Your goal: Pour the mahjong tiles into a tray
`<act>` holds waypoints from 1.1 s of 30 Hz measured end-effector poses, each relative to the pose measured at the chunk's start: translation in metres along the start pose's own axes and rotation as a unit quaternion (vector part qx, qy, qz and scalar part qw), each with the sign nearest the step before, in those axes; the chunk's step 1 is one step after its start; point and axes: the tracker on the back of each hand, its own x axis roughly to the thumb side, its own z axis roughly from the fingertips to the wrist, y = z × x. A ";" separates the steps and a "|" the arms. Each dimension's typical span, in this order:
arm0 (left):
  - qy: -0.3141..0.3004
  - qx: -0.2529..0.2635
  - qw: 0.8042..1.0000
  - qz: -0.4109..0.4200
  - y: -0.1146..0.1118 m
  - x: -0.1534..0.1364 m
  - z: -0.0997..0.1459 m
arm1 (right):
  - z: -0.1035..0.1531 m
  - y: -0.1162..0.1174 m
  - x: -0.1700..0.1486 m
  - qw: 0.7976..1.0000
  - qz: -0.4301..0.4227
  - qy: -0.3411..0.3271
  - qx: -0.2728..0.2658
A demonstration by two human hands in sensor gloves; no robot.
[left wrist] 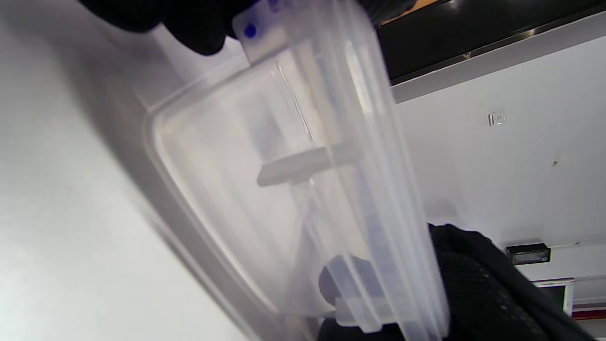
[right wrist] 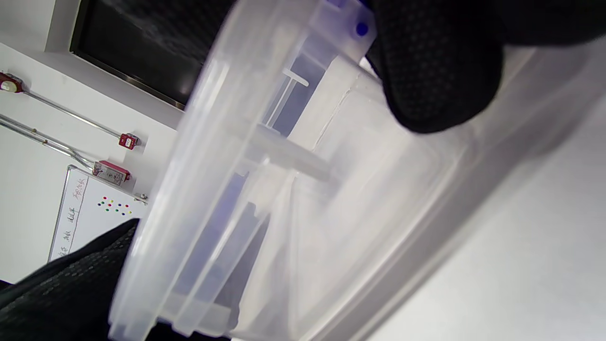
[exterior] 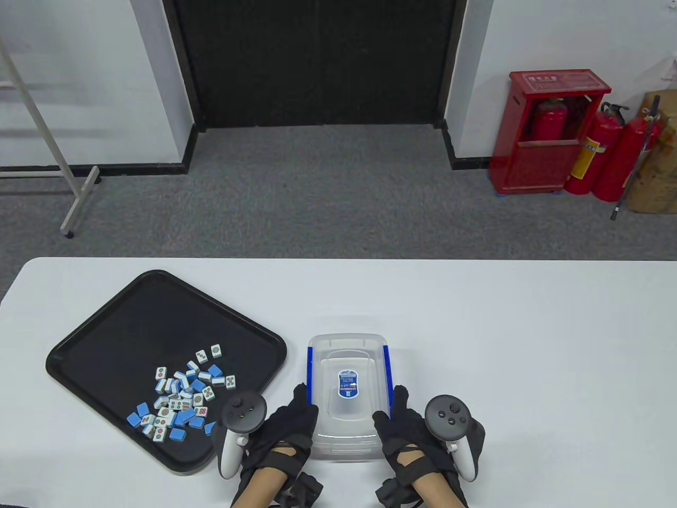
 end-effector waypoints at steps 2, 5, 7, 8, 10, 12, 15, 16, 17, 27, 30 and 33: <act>-0.003 -0.004 1.000 -0.005 0.000 0.000 0.000 | 0.000 0.000 0.000 1.000 -0.005 -0.001 0.004; -0.005 -0.005 1.000 0.008 -0.001 -0.001 0.000 | 0.000 0.000 -0.001 1.000 -0.006 -0.002 0.008; -0.018 0.002 1.000 -0.019 -0.002 0.001 0.000 | 0.000 0.000 -0.001 1.000 -0.006 -0.004 0.009; -0.021 0.005 0.999 -0.028 -0.001 0.001 0.000 | 0.000 0.000 0.000 1.000 -0.001 -0.004 0.010; -0.026 0.006 0.999 -0.030 0.000 0.002 -0.001 | 0.000 -0.001 0.001 1.000 0.013 -0.008 0.010; -0.026 -0.001 0.999 -0.022 0.002 0.002 -0.001 | 0.000 -0.003 0.003 1.000 0.022 -0.013 0.008; -0.049 0.014 0.998 -0.042 0.007 0.005 0.001 | 0.002 -0.008 0.006 0.999 0.041 -0.024 0.002; -0.064 0.028 0.996 -0.051 0.009 0.007 0.002 | 0.003 -0.011 0.008 0.998 0.047 -0.031 -0.006; -0.077 0.039 0.994 -0.060 0.012 0.010 0.003 | 0.004 -0.015 0.010 0.998 0.051 -0.040 -0.014; -0.227 0.076 0.936 -0.259 0.028 0.046 0.023 | 0.019 -0.044 0.030 0.975 0.175 -0.126 -0.057; -0.231 0.067 0.930 -0.279 0.026 0.049 0.026 | 0.020 -0.044 0.032 0.966 0.212 -0.138 -0.052; -0.210 0.051 0.924 -0.314 0.022 0.048 0.026 | 0.020 -0.040 0.032 0.961 0.237 -0.136 -0.033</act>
